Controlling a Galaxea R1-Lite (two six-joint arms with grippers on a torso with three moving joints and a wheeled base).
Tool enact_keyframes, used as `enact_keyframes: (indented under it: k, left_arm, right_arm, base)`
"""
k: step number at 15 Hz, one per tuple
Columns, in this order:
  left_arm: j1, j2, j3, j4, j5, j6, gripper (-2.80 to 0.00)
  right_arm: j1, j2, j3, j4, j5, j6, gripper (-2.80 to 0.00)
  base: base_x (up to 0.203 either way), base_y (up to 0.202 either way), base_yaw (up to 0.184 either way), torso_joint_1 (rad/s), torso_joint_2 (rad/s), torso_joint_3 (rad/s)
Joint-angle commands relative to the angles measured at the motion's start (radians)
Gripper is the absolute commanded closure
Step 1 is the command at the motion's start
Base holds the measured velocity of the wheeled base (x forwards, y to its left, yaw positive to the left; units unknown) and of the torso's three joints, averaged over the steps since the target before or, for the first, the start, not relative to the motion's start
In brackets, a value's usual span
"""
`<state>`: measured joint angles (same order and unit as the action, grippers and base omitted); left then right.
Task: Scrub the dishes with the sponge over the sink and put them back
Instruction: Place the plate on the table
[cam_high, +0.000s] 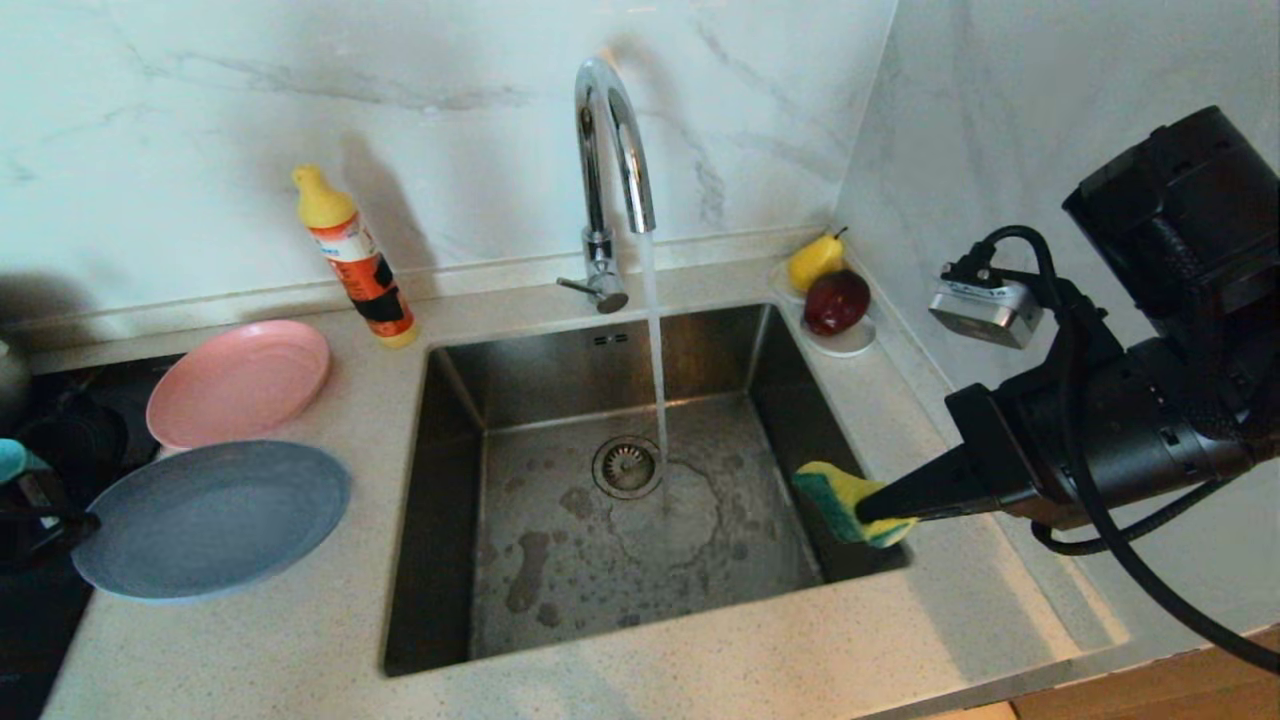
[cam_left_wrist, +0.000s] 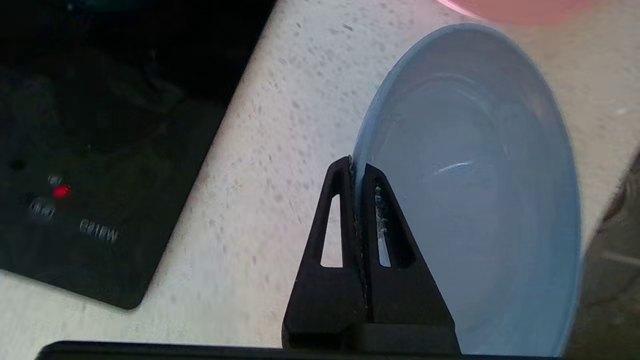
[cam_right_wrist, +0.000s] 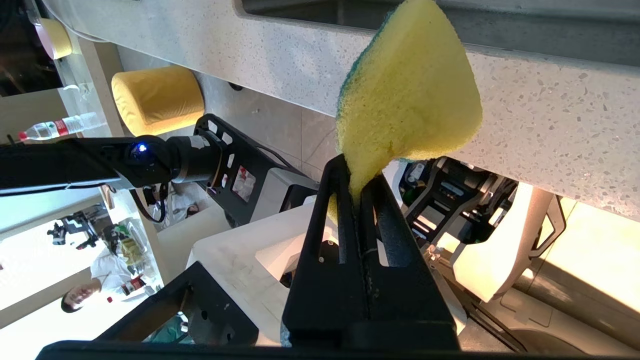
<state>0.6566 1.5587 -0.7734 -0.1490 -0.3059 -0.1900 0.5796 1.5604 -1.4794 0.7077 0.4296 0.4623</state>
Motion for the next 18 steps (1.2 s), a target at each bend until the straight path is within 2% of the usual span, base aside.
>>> enact_keyframes:
  k: [1, 4, 12, 13, 14, 18]
  left_arm:
    - [0.007, 0.051, 0.043, -0.068, -0.019, 0.001, 0.00]
    - [0.022, 0.076, 0.054, -0.127, -0.031, 0.008, 0.00]
    - [0.067, 0.107, 0.040, -0.130, -0.035, 0.026, 0.00]
    - [0.067, 0.112, 0.040, -0.132, -0.035, 0.028, -1.29]
    - [0.069, 0.112, 0.039, -0.132, -0.036, 0.026, -2.80]
    - [0.069, 0.092, 0.017, -0.130, -0.055, 0.013, -2.80]
  right_arm:
    - [0.000, 0.007, -0.001, 0.002, 0.005, 0.002, 0.00]
    - [0.000, 0.006, 0.010, -0.016, 0.005, 0.006, 0.00]
    - [-0.001, 0.006, 0.011, -0.016, 0.005, 0.006, 0.00]
    - [0.000, 0.006, 0.011, -0.016, 0.006, 0.006, 0.00]
    - [-0.001, 0.007, 0.011, -0.016, 0.006, 0.006, 0.00]
    - [0.000, 0.006, 0.013, -0.016, 0.006, 0.004, 0.00]
  base:
    - [0.000, 0.000, 0.000, 0.000, 0.00, 0.000]
    - [0.000, 0.000, 0.000, 0.000, 0.00, 0.000]
    - [0.000, 0.000, 0.000, 0.000, 0.00, 0.000]
    - [0.000, 0.000, 0.000, 0.000, 0.00, 0.000]
    - [0.000, 0.000, 0.000, 0.000, 0.00, 0.000]
    - [0.000, 0.000, 0.000, 0.000, 0.00, 0.000]
